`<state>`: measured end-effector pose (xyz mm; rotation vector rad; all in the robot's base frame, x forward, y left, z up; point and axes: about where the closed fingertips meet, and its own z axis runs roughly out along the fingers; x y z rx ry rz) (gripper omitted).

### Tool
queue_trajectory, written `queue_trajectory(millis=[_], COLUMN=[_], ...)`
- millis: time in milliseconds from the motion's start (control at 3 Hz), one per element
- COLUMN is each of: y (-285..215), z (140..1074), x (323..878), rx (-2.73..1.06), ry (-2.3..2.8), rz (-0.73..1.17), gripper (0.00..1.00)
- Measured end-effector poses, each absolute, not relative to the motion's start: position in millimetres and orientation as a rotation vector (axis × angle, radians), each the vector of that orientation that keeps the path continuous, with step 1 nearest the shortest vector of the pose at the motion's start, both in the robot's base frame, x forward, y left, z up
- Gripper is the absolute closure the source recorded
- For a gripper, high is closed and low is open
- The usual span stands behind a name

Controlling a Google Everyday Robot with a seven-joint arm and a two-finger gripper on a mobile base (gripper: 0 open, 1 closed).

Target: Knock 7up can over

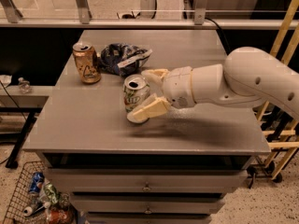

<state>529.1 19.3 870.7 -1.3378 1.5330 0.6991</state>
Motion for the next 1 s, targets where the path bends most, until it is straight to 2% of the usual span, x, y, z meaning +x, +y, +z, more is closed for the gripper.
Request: queue_trajectory(millis=[333, 1000], y=[24, 19], z=[868, 881], x=[533, 538], rx=[-1.335, -1.362], ry=[1.518, 1.489], rz=[0.721, 0.681], gripper=[0.4, 0.88])
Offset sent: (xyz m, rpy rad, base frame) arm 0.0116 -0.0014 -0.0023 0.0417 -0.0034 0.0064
